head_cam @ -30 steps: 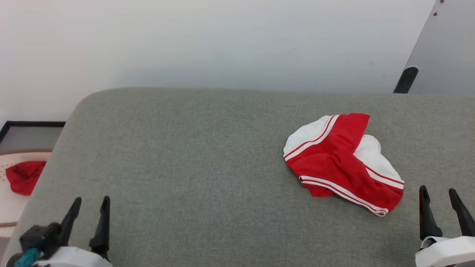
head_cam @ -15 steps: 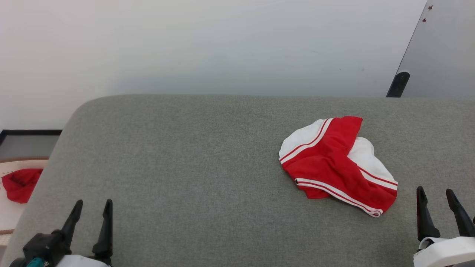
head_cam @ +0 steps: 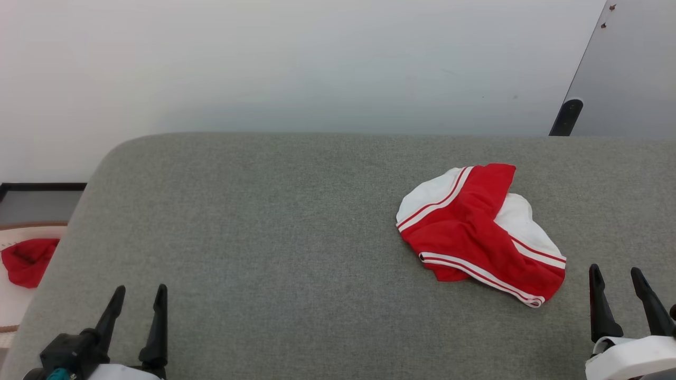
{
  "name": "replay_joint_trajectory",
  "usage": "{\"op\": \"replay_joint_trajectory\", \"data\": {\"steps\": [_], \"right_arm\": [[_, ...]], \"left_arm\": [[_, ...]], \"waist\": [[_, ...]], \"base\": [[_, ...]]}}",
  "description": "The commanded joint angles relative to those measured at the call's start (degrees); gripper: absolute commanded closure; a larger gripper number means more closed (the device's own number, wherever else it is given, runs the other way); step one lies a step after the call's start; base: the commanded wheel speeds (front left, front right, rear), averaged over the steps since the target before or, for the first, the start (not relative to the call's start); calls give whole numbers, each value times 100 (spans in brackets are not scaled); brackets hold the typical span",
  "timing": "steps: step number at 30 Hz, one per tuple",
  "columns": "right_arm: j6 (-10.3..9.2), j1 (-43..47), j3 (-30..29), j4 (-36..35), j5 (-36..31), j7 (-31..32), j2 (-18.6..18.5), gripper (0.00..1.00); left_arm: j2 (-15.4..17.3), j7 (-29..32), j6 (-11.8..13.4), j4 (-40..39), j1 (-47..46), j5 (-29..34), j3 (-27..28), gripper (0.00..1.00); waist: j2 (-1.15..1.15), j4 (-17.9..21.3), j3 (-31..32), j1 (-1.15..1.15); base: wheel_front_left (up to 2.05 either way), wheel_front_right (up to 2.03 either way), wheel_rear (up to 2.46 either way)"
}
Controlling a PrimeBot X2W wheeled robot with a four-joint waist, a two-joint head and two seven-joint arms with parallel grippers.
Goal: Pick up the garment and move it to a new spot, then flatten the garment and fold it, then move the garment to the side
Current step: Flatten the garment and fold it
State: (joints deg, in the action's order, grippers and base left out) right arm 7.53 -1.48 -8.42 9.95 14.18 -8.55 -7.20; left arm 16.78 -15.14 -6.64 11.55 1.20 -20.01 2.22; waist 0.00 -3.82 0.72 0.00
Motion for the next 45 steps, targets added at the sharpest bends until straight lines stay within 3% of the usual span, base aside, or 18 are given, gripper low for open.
{"op": "replay_joint_trajectory", "data": {"steps": [1,10,17,26,36,45], "right_arm": [[-7,-38,28,-13,23,-7,15,0],[-8,-180,105,6,10,-16,73,0],[-7,-487,302,-81,-5,-145,195,0],[-8,-1020,627,-25,10,-392,353,0],[-8,-1443,853,254,140,-624,428,0],[-7,-1668,1091,266,525,-667,434,0]], "left_arm": [[-14,0,-36,-22,-11,46,0,0],[-153,0,-51,-47,-79,-45,-30,0],[261,268,-80,43,-1294,-67,-643,0],[1058,1009,-84,918,-3865,-1158,-2585,0],[1407,2633,-86,2109,-5934,-3258,-4878,0],[1486,3855,-86,2331,-6894,-4613,-6002,0]], "waist": [[0,-6,-9,0],[0,78,-90,0],[0,453,-461,0],[0,1029,-1274,0],[0,1537,-1920,0],[0,1866,-2375,0]], "base": [[0,0,0],[0,0,0],[0,0,0],[0,0,0],[0,0,0],[0,0,0]]}}
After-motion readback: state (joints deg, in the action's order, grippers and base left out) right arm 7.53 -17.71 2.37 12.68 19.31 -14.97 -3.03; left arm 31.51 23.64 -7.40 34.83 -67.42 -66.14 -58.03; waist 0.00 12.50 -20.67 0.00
